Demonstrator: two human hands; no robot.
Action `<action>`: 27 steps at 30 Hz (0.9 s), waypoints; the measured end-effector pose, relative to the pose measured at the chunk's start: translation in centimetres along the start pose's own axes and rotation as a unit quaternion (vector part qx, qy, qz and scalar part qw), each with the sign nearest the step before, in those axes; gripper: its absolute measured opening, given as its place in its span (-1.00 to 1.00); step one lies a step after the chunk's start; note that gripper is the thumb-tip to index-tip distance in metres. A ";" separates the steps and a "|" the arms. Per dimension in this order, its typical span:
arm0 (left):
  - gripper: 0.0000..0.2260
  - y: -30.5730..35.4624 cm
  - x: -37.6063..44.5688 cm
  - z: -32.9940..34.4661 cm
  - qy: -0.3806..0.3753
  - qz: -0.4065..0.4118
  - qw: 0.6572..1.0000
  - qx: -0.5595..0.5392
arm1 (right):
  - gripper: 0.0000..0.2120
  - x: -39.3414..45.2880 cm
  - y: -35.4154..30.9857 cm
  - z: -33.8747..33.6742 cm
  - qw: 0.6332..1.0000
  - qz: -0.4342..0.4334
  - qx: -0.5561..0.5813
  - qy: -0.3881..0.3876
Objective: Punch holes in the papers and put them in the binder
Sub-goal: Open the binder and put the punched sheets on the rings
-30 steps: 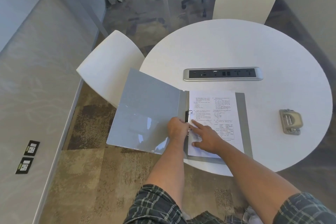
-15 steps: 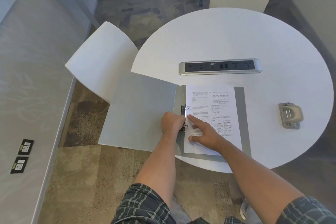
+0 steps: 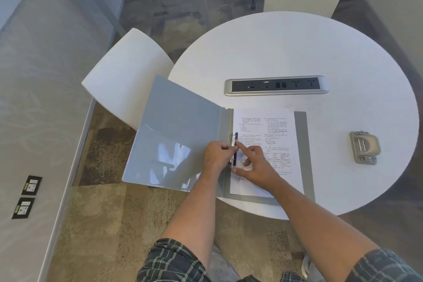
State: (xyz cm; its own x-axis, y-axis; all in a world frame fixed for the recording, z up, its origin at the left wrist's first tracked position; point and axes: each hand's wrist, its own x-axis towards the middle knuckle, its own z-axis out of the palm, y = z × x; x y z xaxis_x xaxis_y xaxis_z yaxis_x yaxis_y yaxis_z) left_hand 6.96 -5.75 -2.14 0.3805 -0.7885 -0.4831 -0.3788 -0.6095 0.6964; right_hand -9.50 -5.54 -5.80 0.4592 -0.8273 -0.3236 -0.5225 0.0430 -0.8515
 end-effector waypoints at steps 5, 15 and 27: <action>-0.86 0.0 -0.4 0.6 0.021 -0.002 0.999 0.033 | -0.36 0.2 0.3 1.0 0.998 0.000 -0.035 0.059; -0.85 -0.9 -1.7 -0.1 0.027 0.045 0.997 0.053 | -0.36 1.0 0.5 1.5 0.993 -0.001 -0.100 0.070; -0.79 -1.5 -2.4 0.3 0.058 0.038 0.997 0.019 | -0.40 0.8 0.3 1.8 0.988 0.006 -0.132 0.078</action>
State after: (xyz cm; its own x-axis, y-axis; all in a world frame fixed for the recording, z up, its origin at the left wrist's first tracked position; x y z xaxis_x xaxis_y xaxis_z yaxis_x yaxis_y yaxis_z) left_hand 6.33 -2.96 -2.14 0.4448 -0.8185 -0.3635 -0.4409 -0.5534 0.7066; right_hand -8.02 -5.15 -7.09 0.3463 -0.9047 -0.2482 -0.7063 -0.0773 -0.7037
